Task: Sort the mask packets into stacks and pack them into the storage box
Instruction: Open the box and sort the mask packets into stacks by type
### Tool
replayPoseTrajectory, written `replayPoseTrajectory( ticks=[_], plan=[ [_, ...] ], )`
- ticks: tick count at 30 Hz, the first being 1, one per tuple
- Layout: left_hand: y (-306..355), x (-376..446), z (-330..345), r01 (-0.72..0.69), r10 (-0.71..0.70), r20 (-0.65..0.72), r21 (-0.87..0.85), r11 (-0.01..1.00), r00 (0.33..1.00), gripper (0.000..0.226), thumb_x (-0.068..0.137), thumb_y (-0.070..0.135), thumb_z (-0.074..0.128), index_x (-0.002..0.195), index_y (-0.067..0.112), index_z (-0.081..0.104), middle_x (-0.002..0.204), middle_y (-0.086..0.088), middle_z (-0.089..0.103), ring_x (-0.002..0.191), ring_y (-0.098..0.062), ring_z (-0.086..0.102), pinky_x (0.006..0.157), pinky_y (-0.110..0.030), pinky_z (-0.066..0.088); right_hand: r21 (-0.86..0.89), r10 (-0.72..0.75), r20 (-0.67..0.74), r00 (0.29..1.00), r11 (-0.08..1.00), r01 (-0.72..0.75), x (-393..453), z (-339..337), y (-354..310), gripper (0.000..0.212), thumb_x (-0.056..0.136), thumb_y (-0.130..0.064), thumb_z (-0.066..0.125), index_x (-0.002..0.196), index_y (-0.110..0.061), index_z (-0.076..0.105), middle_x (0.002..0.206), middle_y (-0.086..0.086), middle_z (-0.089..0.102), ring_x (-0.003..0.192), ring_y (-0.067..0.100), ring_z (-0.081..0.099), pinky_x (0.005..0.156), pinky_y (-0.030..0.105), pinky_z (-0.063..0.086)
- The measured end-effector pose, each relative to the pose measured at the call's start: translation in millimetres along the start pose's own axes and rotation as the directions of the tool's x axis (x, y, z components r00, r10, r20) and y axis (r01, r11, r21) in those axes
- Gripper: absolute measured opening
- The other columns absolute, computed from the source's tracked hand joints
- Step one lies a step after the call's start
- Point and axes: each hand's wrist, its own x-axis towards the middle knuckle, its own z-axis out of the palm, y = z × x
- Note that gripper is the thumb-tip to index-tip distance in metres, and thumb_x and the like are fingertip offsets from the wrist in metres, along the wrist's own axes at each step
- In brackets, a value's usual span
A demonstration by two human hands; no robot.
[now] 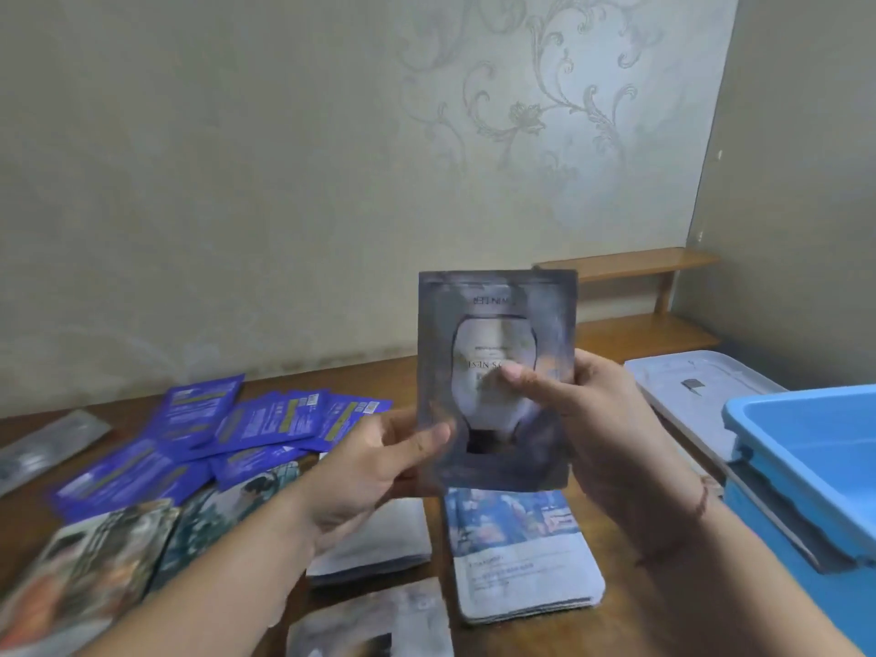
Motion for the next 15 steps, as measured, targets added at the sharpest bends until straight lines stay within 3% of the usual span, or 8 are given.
replayPoseTrajectory(
  ticks=[2,4,6,9,12,13,15],
  plan=[
    [1.8,-21.6,-2.2,-0.009,0.009,-0.013,-0.029,1.0,1.0,0.021,0.085,0.024,0.064,0.099,0.015,0.076,0.102,-0.012,0.074,0.084,-0.02,0.071,0.065,-0.031,0.057,0.094,0.086,0.042,0.995,0.991,-0.09,-6.7,11.2,3.8,0.029,0.075,-0.006,0.072,0.102,0.005,0.069,0.097,0.023,0.072,0.087,0.034,0.071,0.077,0.04,0.058],
    [1.5,-35.9,-2.9,-0.029,0.029,-0.085,0.003,1.0,0.996,0.017,0.082,0.023,0.064,0.087,0.015,0.079,0.091,-0.012,0.074,0.071,-0.016,0.068,0.057,-0.027,0.054,0.102,0.114,0.069,0.991,0.987,-0.12,-13.1,22.1,7.8,0.027,0.076,-0.005,0.07,0.102,0.004,0.069,0.097,0.023,0.072,0.085,0.032,0.072,0.071,0.036,0.059],
    [2.9,-51.9,-2.4,-0.048,0.047,-0.152,0.001,0.999,0.987,0.016,0.08,0.021,0.065,0.083,0.014,0.079,0.087,-0.011,0.075,0.07,-0.015,0.069,0.057,-0.027,0.055,0.063,0.094,0.06,0.994,0.993,-0.098,-17.7,29.8,5.0,0.022,0.082,-0.01,0.068,0.101,0.0,0.07,0.095,0.02,0.073,0.08,0.03,0.072,0.064,0.034,0.058],
    [3.2,-86.4,-7.3,-0.069,0.059,-0.19,-0.05,0.996,0.98,0.023,0.084,0.012,0.067,0.105,0.006,0.073,0.105,-0.018,0.073,0.093,-0.03,0.071,0.076,-0.034,0.06,-0.09,-0.032,-0.014,0.999,0.995,0.031,-15.2,38.8,-1.9,0.015,0.086,-0.018,0.068,0.098,-0.009,0.072,0.082,0.01,0.074,0.063,0.022,0.066,0.056,0.029,0.051],
    [-3.3,-134.7,-12.3,-0.058,0.053,-0.218,-0.019,0.998,0.975,0.056,0.083,0.01,0.071,0.136,0.018,0.052,0.111,-0.021,0.07,0.102,-0.045,0.065,0.089,-0.056,0.051,-0.26,-0.091,0.018,0.996,0.961,0.092,-18.3,50.5,3.2,0.014,0.084,-0.006,0.07,0.097,-0.011,0.07,0.071,0.006,0.07,0.049,0.009,0.058,0.042,0.017,0.042],
    [-6.7,-151.1,-12.1,-0.047,0.045,-0.255,-0.002,0.999,0.966,0.071,0.08,0.012,0.072,0.142,0.026,0.042,0.108,-0.022,0.071,0.102,-0.046,0.065,0.092,-0.058,0.05,-0.311,-0.069,0.072,0.995,0.946,0.088,-21.7,55.7,8.5,0.014,0.084,-0.004,0.07,0.097,-0.01,0.07,0.073,0.008,0.071,0.048,0.008,0.057,0.039,0.018,0.04],
    [-13.7,-180.0,-10.2,-0.055,0.067,-0.304,0.05,0.997,0.95,0.088,0.074,0.013,0.075,0.144,0.039,0.03,0.099,-0.021,0.073,0.098,-0.039,0.069,0.093,-0.047,0.053,-0.362,0.007,0.158,0.987,0.931,0.051,-28.2,66.5,17.5,0.015,0.084,-0.004,0.07,0.098,-0.008,0.07,0.075,0.01,0.071,0.048,0.01,0.057,0.037,0.02,0.04]
  ],
)
